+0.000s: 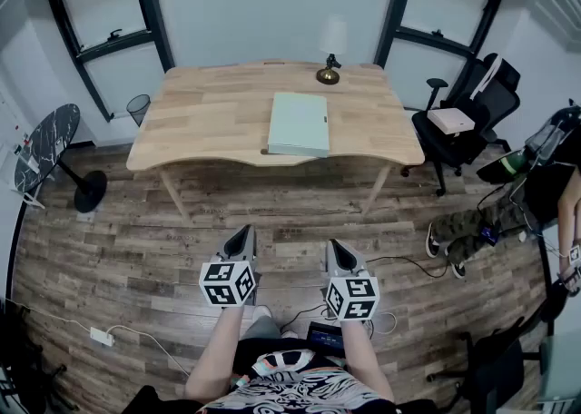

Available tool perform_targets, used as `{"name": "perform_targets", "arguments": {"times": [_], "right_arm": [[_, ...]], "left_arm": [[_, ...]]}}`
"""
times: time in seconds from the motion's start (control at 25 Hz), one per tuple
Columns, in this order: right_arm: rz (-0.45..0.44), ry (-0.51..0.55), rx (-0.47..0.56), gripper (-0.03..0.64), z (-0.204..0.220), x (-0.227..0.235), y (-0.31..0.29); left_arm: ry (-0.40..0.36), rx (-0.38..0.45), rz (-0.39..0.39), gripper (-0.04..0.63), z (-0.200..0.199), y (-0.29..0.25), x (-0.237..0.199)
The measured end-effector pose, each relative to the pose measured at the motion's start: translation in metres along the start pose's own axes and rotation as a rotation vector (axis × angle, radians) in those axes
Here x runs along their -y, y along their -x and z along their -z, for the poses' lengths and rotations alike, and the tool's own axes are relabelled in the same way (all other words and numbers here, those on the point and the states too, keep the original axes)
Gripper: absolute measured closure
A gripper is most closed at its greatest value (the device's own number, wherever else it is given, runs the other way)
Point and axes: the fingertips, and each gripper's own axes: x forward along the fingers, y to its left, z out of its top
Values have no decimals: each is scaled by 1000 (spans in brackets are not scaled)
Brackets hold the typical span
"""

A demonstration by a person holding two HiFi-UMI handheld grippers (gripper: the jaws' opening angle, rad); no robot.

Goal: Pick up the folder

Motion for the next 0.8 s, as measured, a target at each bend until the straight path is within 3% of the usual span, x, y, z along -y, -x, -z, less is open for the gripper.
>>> {"name": "perform_targets", "arguments": {"times": [0.32, 0.52, 0.64, 0.8], "right_arm": [[-1, 13, 22, 614, -9, 7, 0], [-6, -22, 6, 613, -6, 16, -7], [13, 11, -5, 613, -7, 26, -20], [43, -4, -4, 613, -10, 44, -45]], "left_arm": [[-15, -16, -2, 588, -1, -9, 2], [38, -2, 66, 588, -7, -19, 10], [64, -4, 79, 588, -7, -35, 6], [38, -29, 93, 588, -9, -75, -2]]}}
